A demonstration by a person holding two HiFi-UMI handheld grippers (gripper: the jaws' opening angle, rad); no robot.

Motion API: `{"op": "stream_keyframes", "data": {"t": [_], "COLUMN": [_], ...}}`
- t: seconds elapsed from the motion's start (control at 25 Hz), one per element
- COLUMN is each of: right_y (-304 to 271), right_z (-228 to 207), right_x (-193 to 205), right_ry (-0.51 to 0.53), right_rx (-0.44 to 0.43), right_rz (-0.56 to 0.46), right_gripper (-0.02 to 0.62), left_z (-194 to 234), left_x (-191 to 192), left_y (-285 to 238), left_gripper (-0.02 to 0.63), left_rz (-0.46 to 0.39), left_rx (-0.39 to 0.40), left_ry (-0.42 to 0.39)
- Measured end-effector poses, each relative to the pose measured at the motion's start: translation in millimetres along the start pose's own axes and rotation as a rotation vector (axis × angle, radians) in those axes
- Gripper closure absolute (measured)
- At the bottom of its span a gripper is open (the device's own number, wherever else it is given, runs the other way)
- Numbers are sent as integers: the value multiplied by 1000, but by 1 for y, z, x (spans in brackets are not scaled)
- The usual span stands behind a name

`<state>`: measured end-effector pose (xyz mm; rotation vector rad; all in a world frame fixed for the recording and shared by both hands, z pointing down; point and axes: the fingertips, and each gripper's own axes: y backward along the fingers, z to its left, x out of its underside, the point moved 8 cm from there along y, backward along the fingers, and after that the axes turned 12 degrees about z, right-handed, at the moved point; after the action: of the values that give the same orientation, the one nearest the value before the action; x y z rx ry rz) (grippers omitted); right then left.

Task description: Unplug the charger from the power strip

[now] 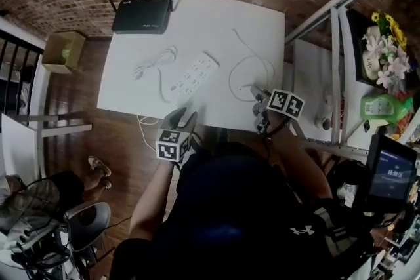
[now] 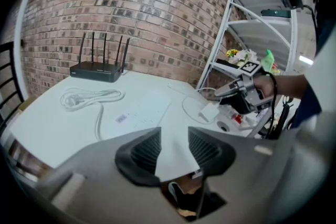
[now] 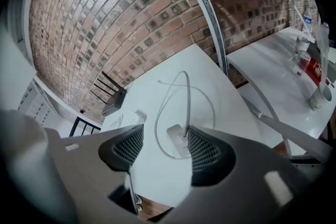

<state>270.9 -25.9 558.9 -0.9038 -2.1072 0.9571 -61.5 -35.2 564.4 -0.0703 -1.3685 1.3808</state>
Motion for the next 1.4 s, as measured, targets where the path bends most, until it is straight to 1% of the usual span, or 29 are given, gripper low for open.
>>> {"op": "stream_keyframes", "data": {"t": [0.08,0.24,0.36,0.44,0.64,0.76,0.88,0.96,1.08,1.16,1.24,1.28,1.4], "right_y": [10,34,45,47,54,63,74,82,91,95,100,101,101], "right_z": [4,14,20,19,9,14,24,32,52,73,97,110,146], "right_x": [3,8,15,20,32,38,40,39,41,41,41,41,44], "right_ry": [-7,-6,-23,-35,-79,-82,-57,-26,53,145,257,316,493], "right_rx": [-14,-43,-92,-115,-125,-130,-127,-124,-141,-165,-185,-197,-240], "right_rz": [-19,-83,-111,-121,-147,-170,-199,-216,-234,-251,-273,-281,-296], "right_gripper": [324,324,328,334,342,342,344,352,407,464,516,541,575], "left_z": [-6,-13,-13,-14,-31,-30,-43,-52,-65,-72,-78,-80,-79], "left_x": [-6,-17,-18,-18,-24,-24,-38,-49,-68,-82,-92,-94,-98], "left_y": [1,-1,-7,-10,-7,-2,11,20,36,51,66,73,90], "left_gripper": [445,445,445,445,445,445,445,445,473,519,600,600,601], "left_rz": [6,-21,-35,-34,-3,-21,-39,-73,-160,-230,-290,-312,-359], "left_rx": [28,73,87,100,159,154,197,224,236,238,234,229,198], "left_ry": [-6,-52,-95,-111,-123,-160,-173,-174,-191,-207,-217,-218,-203]}}
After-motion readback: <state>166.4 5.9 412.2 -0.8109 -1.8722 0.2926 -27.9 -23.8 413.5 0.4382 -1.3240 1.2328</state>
